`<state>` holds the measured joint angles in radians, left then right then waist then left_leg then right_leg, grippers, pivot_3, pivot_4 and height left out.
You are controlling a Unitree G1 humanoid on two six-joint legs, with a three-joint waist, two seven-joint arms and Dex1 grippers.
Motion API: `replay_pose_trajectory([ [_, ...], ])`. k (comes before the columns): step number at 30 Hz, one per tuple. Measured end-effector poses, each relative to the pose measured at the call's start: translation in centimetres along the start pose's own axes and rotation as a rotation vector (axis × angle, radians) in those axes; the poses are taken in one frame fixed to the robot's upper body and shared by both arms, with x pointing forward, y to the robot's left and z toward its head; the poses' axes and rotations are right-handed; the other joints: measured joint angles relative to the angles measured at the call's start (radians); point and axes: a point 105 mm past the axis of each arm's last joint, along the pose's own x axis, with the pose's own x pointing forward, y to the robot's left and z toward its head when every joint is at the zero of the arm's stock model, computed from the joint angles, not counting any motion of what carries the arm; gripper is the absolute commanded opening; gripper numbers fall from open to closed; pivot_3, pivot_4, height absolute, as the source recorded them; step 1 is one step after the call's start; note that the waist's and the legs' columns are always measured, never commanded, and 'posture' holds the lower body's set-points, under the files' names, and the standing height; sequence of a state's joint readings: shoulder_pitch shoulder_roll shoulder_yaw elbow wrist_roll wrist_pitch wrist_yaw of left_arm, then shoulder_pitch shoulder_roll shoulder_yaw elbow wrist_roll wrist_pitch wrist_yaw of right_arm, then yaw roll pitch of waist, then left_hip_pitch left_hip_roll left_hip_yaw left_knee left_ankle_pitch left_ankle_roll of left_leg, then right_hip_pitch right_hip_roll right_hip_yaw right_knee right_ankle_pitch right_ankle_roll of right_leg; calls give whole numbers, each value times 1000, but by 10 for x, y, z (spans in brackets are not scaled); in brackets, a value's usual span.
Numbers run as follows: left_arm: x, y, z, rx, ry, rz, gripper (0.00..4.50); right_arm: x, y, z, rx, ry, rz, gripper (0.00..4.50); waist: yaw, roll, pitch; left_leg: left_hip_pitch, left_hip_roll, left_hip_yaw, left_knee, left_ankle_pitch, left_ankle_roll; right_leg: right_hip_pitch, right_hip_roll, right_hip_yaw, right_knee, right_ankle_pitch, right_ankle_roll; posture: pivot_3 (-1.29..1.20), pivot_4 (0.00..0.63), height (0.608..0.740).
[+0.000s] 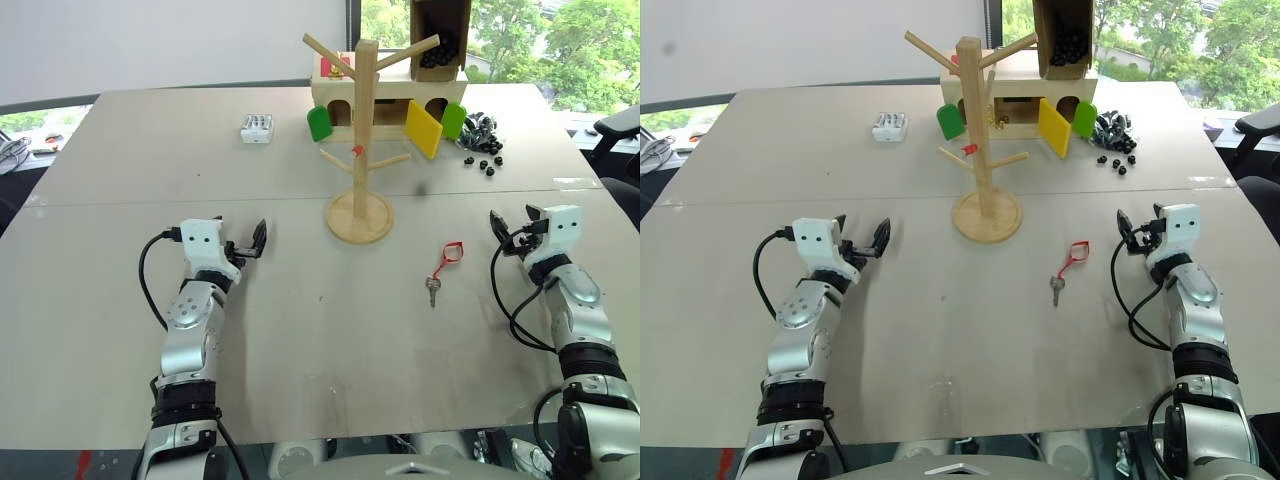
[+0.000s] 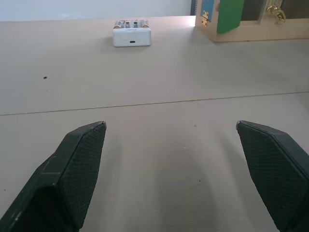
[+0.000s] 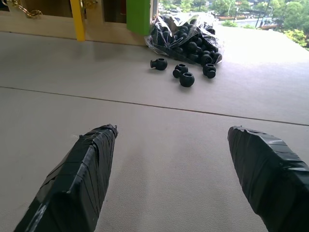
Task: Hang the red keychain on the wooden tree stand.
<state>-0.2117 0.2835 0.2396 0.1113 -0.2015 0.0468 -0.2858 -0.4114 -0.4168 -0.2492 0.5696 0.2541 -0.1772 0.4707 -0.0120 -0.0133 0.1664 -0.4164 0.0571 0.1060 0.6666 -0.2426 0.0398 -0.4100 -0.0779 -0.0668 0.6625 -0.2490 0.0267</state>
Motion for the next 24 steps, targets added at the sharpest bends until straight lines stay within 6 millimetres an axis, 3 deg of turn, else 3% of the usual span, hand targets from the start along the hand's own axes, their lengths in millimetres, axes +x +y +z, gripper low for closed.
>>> replay_pose_trajectory([
  [10,-3,-9,4,-58,-18,-84,4500,0,1,0,4,2,-3,3952,-1,0,0,0,0,0,0,0,0,0,0,0,0,0,0,0,150,740],
  [15,-26,-45,29,-83,-91,-393,4500,-5,12,7,20,28,-15,3952,-1,0,0,0,1,0,0,0,0,0,-1,0,1,0,0,0,150,740],
  [19,-55,-74,41,-39,-118,-644,4500,-8,28,26,72,78,-123,3952,-4,2,-1,0,1,0,0,0,0,-1,-1,1,1,0,0,0,150,740],
  [24,-84,-94,35,-29,-92,-851,4500,-6,59,52,101,144,-146,3952,-3,3,-1,0,1,0,-1,0,0,-1,-1,1,1,0,0,0,150,740],
])
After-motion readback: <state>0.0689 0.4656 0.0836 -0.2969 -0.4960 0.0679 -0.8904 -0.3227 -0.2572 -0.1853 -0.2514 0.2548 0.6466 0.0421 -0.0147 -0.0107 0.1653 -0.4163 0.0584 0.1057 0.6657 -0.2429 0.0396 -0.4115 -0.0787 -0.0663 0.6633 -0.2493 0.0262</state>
